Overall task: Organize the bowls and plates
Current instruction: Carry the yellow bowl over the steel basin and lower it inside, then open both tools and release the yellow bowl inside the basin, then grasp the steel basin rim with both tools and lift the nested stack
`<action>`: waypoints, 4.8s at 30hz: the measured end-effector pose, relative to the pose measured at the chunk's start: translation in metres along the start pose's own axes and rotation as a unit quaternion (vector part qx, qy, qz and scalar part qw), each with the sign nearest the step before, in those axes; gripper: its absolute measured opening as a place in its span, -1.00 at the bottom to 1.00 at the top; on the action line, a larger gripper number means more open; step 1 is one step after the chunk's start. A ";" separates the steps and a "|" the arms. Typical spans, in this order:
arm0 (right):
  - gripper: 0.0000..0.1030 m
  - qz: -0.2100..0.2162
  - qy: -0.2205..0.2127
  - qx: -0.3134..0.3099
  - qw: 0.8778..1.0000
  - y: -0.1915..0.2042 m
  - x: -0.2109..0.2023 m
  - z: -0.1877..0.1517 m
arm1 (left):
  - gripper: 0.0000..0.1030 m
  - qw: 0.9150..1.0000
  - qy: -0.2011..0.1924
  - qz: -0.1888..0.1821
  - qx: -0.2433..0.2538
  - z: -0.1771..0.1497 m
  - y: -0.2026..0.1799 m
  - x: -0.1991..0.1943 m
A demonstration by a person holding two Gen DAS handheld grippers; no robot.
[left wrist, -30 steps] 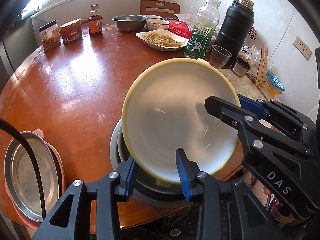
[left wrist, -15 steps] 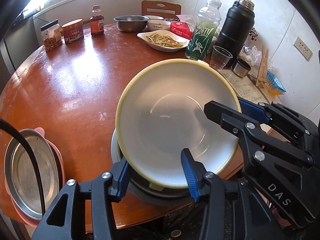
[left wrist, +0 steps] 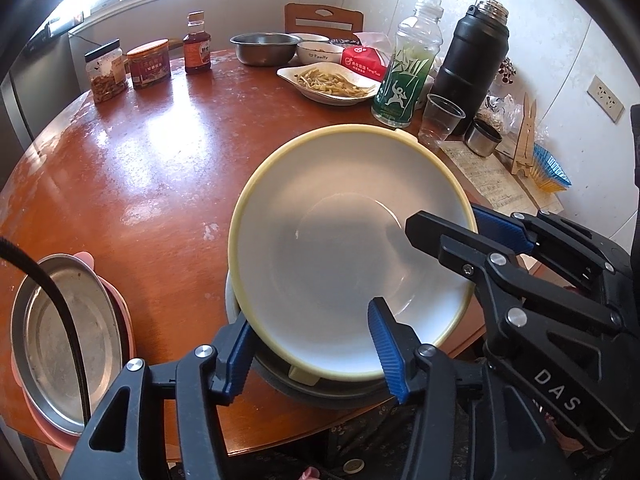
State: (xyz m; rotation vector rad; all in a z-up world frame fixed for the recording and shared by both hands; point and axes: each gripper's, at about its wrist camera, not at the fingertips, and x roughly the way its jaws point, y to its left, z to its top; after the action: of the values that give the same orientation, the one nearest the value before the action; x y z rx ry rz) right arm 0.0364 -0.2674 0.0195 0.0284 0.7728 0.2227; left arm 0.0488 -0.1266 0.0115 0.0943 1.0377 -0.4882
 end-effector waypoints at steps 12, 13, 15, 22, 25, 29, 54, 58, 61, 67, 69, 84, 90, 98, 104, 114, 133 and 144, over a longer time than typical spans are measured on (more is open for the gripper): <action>-0.50 0.011 0.007 0.017 1.000 -0.006 0.002 -0.002 | 0.07 1.000 -0.010 -0.001 0.003 -0.002 -0.001 -0.009; -0.50 0.013 0.008 0.020 1.000 -0.007 0.002 -0.002 | 0.07 1.000 -0.011 -0.002 0.003 -0.002 -0.001 -0.010; -0.50 0.015 0.009 0.024 1.000 -0.008 0.002 -0.002 | 0.08 1.000 -0.013 -0.003 0.004 -0.002 -0.001 -0.011; -0.46 0.023 0.013 0.041 0.999 -0.014 0.003 -0.002 | 0.09 1.000 -0.019 -0.006 0.007 -0.002 -0.002 -0.016; -0.43 0.026 0.014 0.045 0.999 -0.014 0.002 -0.003 | 0.09 1.000 -0.021 -0.007 0.007 -0.001 -0.002 -0.017; -0.40 0.029 0.014 0.050 0.998 -0.015 0.002 -0.003 | 0.09 1.000 -0.022 -0.008 0.007 -0.002 -0.001 -0.019; -0.25 0.054 -0.004 0.081 0.995 -0.019 -0.010 0.000 | 0.11 0.999 -0.044 -0.013 0.009 -0.002 -0.002 -0.033; -0.14 0.052 -0.011 0.084 0.995 -0.021 -0.014 0.001 | 0.11 0.999 -0.049 -0.010 0.007 -0.002 0.000 -0.037; -0.10 0.050 -0.014 0.087 0.995 -0.022 -0.016 0.002 | 0.11 0.998 -0.054 -0.008 0.004 -0.002 0.002 -0.040; -0.09 0.043 -0.019 0.093 0.995 -0.028 -0.020 0.004 | 0.11 0.998 -0.065 -0.003 -0.002 -0.002 0.007 -0.050; -0.08 0.043 -0.019 0.094 0.994 -0.030 -0.022 0.004 | 0.11 0.998 -0.069 -0.001 -0.003 -0.002 0.010 -0.053; 0.21 0.031 -0.027 0.100 0.994 -0.034 -0.031 0.004 | 0.12 0.996 -0.078 0.014 -0.030 -0.007 0.029 -0.067; 0.22 0.026 -0.026 0.098 0.995 -0.035 -0.033 0.002 | 0.16 0.996 -0.075 0.016 -0.040 -0.010 0.037 -0.067; 0.36 0.024 -0.017 0.101 0.994 -0.034 -0.029 -0.004 | 0.17 0.997 -0.064 0.010 -0.047 -0.013 0.040 -0.059; 0.39 0.024 0.000 0.112 0.993 -0.036 -0.021 -0.014 | 0.17 0.997 -0.059 -0.002 -0.058 -0.015 0.043 -0.052; 0.42 0.033 0.017 0.123 0.992 -0.036 -0.006 -0.023 | 0.17 0.997 -0.050 -0.013 -0.059 -0.019 0.043 -0.042; 0.44 0.054 0.048 0.144 0.987 -0.032 0.022 -0.026 | 0.18 0.996 -0.025 -0.038 -0.072 -0.009 0.045 -0.010; 0.44 0.062 0.067 0.162 0.983 -0.040 0.034 -0.029 | 0.18 0.995 0.006 -0.050 -0.085 -0.005 0.046 0.015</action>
State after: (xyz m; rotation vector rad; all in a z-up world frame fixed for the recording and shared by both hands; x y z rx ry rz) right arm 0.0472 -0.3010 -0.0286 0.3727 0.9374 0.2160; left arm 0.0700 -0.0894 -0.0105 -0.1059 1.0955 -0.4891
